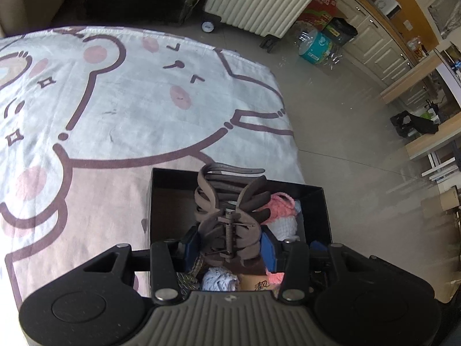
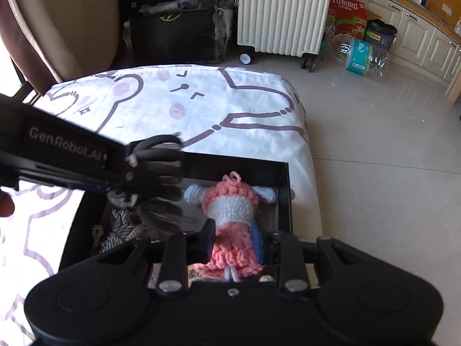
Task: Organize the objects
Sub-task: 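Carry the claw clip and pink doll over the black box with both tools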
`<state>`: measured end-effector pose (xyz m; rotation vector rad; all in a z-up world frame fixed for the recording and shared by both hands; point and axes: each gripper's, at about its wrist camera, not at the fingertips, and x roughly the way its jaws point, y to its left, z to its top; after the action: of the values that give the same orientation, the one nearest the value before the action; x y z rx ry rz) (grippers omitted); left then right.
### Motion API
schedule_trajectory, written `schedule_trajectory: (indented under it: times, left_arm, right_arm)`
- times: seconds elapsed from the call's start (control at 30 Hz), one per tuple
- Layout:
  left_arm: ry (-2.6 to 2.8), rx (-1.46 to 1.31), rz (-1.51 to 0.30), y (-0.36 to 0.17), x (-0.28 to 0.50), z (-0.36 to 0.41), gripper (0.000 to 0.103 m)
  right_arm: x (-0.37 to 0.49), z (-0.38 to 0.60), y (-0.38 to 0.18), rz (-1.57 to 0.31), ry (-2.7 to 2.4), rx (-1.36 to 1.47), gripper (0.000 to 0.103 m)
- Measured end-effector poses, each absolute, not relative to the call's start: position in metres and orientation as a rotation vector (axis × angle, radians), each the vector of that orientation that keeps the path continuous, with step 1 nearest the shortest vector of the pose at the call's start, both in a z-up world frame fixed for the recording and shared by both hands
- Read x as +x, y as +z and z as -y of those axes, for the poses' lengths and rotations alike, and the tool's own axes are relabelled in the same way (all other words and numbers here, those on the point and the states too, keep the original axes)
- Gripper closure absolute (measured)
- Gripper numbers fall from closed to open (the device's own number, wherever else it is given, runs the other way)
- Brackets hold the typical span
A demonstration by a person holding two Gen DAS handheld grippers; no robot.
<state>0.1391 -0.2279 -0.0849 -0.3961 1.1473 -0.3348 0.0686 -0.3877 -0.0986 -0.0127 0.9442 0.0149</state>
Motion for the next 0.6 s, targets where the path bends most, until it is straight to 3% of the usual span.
schedule_trajectory:
  times: [0.27,0.6]
  left_arm:
    - [-0.314,-0.465,-1.203,-0.081,0.134,0.216,0.058]
    - [-0.320,-0.754,-1.227,-0.090,0.133,0.208,0.058]
  right_arm:
    - [0.066,0.393,-0.099,-0.943,0.008,0.021,0.075]
    - [0.065,0.392,-0.098,-0.945,-0.004,0.030,0.075]
